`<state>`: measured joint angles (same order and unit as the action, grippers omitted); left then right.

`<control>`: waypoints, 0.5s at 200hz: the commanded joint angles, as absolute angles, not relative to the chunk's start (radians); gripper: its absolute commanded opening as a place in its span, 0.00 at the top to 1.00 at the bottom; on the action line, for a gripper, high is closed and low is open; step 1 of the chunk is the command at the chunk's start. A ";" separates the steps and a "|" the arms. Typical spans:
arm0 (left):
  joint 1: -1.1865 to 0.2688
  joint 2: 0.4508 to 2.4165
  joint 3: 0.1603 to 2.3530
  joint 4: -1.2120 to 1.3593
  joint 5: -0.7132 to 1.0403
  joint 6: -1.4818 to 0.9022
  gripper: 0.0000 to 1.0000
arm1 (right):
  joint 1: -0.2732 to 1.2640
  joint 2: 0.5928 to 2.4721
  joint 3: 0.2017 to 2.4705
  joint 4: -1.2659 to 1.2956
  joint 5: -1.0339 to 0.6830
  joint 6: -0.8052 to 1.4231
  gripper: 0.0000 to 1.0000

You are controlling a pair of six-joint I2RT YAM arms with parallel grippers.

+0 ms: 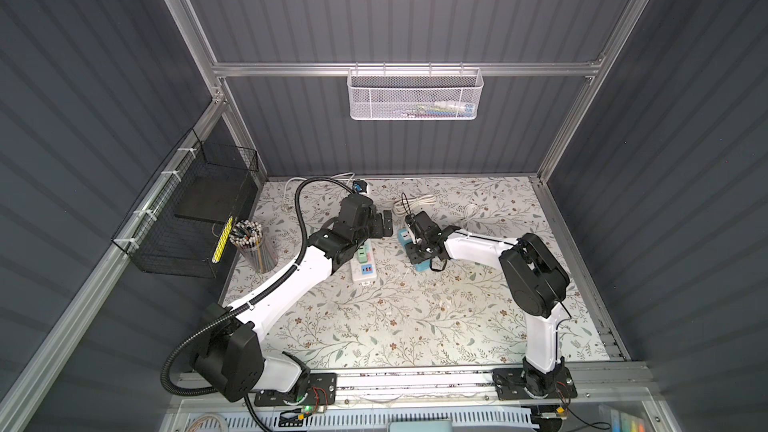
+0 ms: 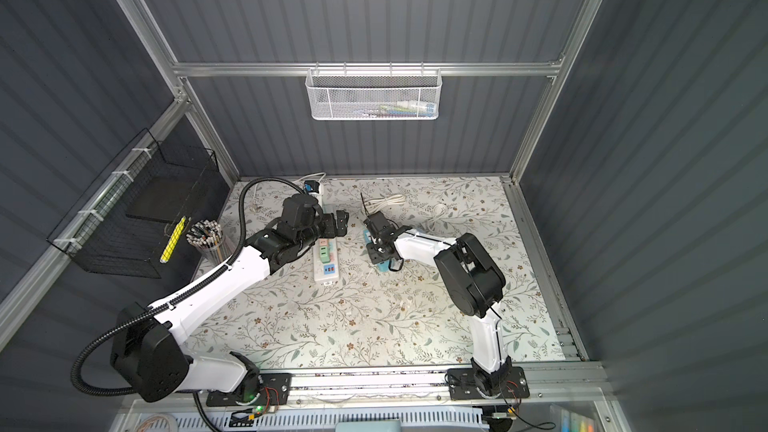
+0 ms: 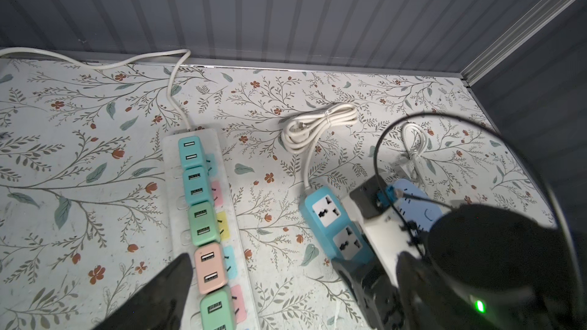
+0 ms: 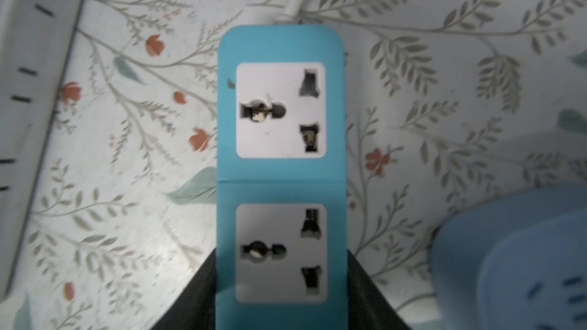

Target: Insert the plug

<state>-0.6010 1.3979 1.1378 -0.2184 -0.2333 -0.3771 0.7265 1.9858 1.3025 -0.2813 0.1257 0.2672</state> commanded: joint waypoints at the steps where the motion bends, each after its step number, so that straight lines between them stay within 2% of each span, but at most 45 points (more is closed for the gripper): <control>1: -0.595 1.359 1.117 -0.207 -0.213 -0.376 0.01 | 0.815 1.932 1.252 -0.268 0.213 0.446 0.49; 27: -0.595 1.344 1.105 -0.201 -0.202 -0.383 0.01 | 0.910 1.876 1.163 -0.281 0.283 0.624 0.46; 48: -0.595 1.340 1.100 -0.200 -0.189 -0.388 0.01 | 0.948 1.855 1.118 -0.287 0.284 0.667 0.44; 92: -0.595 1.326 1.095 -0.201 -0.178 -0.388 0.01 | 0.955 1.751 1.100 -0.374 0.265 0.654 0.19; 100: -0.595 1.322 1.093 -0.201 -0.177 -0.388 0.01 | 0.954 1.715 1.105 -0.419 0.281 0.657 0.17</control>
<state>-0.6003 1.3533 1.1034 -0.2161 -0.1986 -0.3782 0.9569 1.8191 1.0973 -0.3214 0.2394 0.6281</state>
